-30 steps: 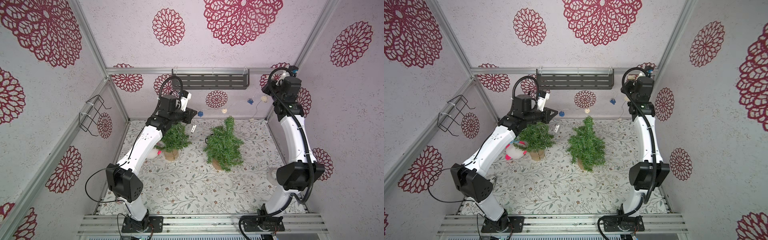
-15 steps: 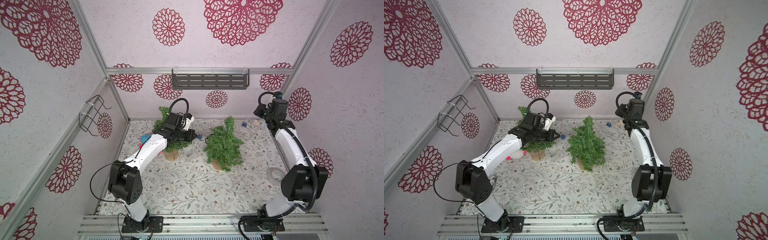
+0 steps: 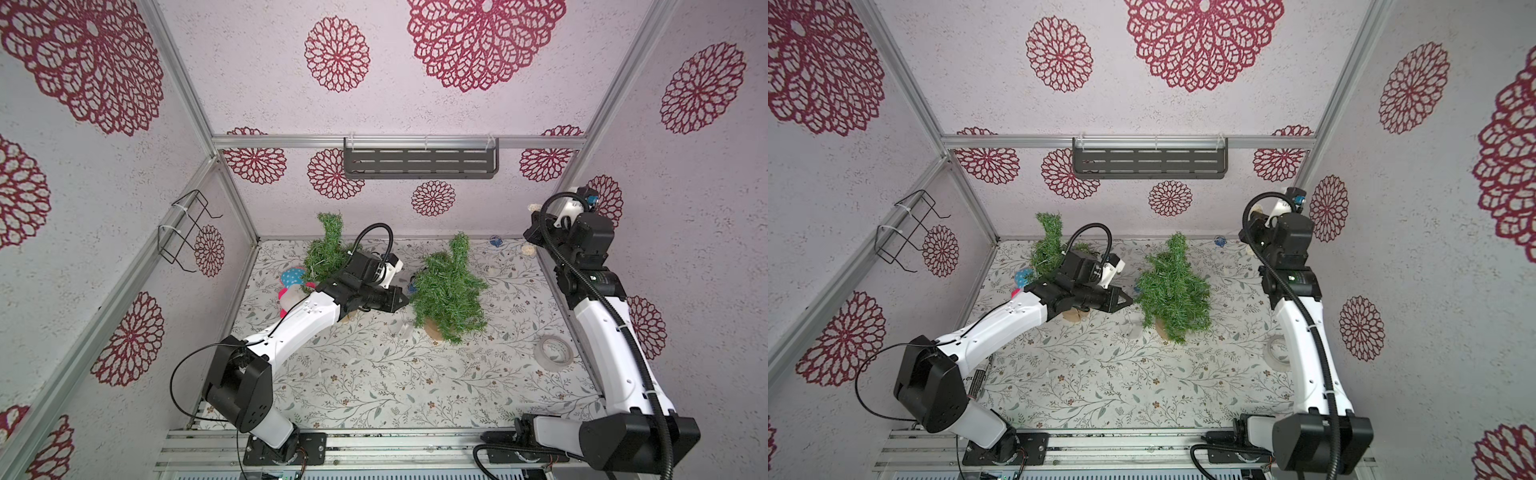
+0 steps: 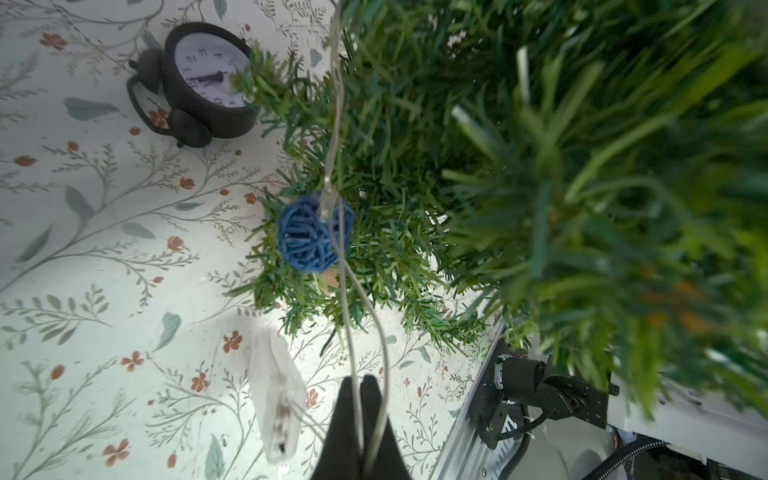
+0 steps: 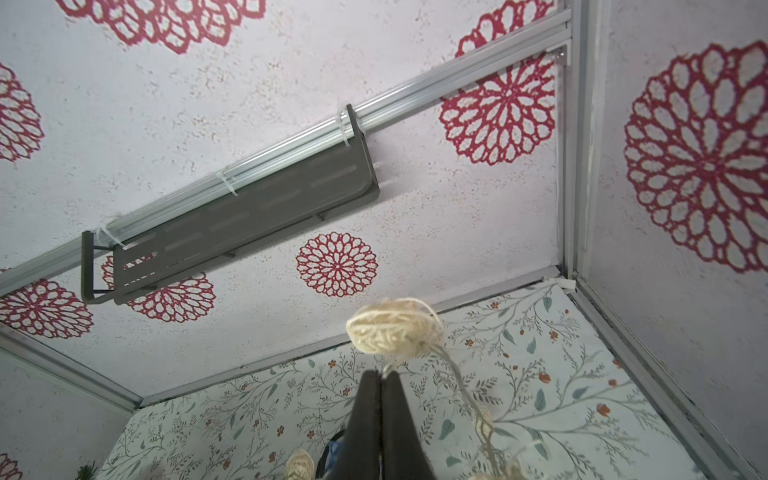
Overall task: Wrap string light around the christmas tree
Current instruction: Wrap the light string around the Christmas tree.
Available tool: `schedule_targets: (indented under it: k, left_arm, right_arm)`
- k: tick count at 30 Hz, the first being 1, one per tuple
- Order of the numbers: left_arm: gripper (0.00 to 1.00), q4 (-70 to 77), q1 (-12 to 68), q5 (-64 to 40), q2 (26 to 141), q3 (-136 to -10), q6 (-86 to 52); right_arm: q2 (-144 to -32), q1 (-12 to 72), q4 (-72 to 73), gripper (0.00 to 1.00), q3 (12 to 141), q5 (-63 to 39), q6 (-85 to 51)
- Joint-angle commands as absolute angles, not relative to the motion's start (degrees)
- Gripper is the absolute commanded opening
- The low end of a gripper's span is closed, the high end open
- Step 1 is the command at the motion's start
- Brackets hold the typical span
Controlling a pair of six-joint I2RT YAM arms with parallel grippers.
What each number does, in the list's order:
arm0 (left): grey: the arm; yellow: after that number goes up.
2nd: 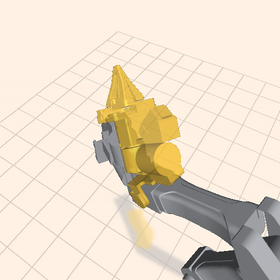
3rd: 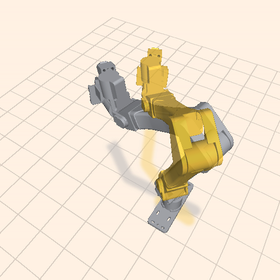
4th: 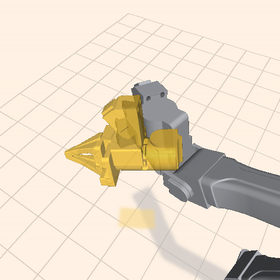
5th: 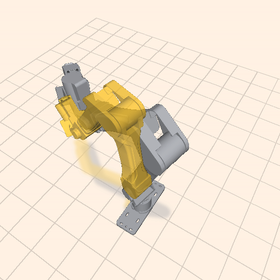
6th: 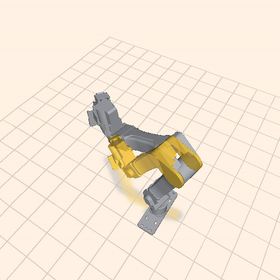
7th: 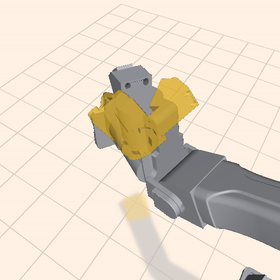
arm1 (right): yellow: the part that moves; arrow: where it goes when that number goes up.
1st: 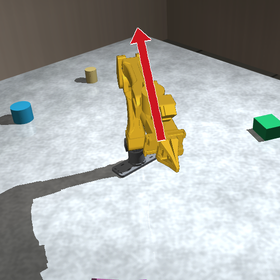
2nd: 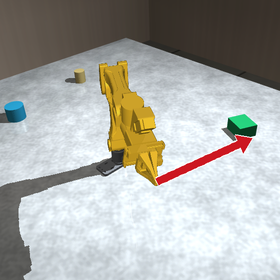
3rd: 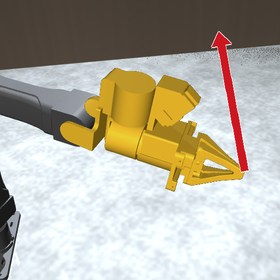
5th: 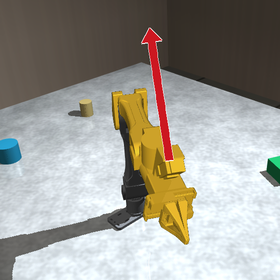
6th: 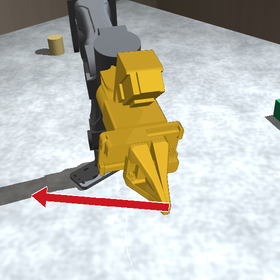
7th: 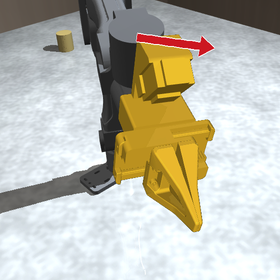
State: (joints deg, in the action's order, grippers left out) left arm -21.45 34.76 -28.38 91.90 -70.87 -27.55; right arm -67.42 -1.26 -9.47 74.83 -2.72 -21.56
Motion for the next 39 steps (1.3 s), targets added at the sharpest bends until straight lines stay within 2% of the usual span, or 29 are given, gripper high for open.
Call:
schedule_targets:
  k: [1,4,10,14,18,22,31,35,39]
  left_arm:
    - [0.0,-12.1,35.9,-30.2,93.3,-71.2,-31.3]
    - [0.01,-5.1,35.7,-32.6,95.0,-69.1,-34.1]
    - [0.03,-2.6,36.8,-33.5,97.9,-70.0,-34.2]
    - [0.18,0.6,37.4,-32.4,98.7,-68.6,-34.2]
    - [0.27,-0.7,37.4,-31.1,98.2,-68.7,-34.2]
    - [0.32,-2.7,37.4,-29.9,94.8,-66.5,-33.4]
    - [0.47,-4.9,38.7,-25.6,84.9,-59.7,-33.0]
    - [0.53,-3.5,42.8,-22.7,80.1,-55.4,-31.1]
    - [0.59,-1.2,49.2,-15.1,73.7,-49.2,-28.4]
  right_arm:
    - [-60.7,-1.4,-12.1,0.0,70.5,0.2,-20.0]
    - [-54.0,0.5,-13.6,0.0,61.9,-3.1,-24.5]
    - [-41.0,5.1,-21.5,0.0,52.2,-0.1,-26.2]
    - [-37.2,7.8,-26.5,0.0,44.8,-2.6,-27.5]
    - [-31.6,9.4,-23.6,0.0,38.8,-7.8,-31.6]
    - [-29.8,9.9,-19.4,0.0,35.8,-16.1,-36.9]
    - [-27.1,11.9,-15.9,0.0,33.2,-18.9,-45.1]
    - [-27.2,13.9,-12.7,0.0,31.0,-20.7,-49.6]
    - [-26.2,16.2,-9.1,0.0,30.2,-19.5,-54.0]
